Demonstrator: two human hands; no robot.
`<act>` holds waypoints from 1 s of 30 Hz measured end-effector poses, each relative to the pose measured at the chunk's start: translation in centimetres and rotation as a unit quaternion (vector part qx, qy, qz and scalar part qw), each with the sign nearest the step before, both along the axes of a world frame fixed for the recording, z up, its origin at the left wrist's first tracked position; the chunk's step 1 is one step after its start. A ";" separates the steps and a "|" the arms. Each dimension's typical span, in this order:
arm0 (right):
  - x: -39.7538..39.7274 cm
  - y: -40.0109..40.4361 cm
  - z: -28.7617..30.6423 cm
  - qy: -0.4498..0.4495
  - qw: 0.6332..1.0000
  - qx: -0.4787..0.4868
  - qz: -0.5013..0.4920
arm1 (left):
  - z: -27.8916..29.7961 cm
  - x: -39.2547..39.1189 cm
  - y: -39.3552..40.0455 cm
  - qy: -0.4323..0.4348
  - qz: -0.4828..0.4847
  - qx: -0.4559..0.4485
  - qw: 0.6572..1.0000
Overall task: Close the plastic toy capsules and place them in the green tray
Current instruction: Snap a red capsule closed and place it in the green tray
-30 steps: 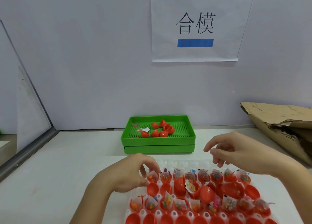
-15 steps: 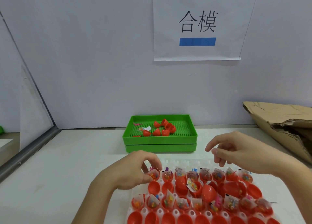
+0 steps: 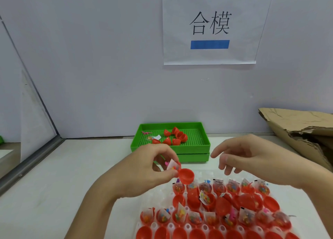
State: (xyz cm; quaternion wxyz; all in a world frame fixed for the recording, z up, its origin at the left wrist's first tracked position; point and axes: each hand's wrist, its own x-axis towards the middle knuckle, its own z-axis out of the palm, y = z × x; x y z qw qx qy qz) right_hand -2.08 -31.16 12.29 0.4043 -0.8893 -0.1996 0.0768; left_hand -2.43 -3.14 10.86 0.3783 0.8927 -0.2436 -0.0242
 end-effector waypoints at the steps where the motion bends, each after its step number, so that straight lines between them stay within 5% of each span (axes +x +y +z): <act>1: -0.2 0.3 0.2 0.004 1.000 0.018 0.016 | 0.2 -0.2 -0.2 0.002 0.003 -0.008 1.000; 17: -0.4 2.4 -0.7 -0.022 0.997 0.077 0.001 | 0.0 -0.9 -4.7 0.002 0.092 -0.112 0.989; 30: -0.5 1.2 0.6 -0.051 0.990 0.131 -0.022 | 0.5 -0.9 -5.2 0.065 0.041 -0.288 0.954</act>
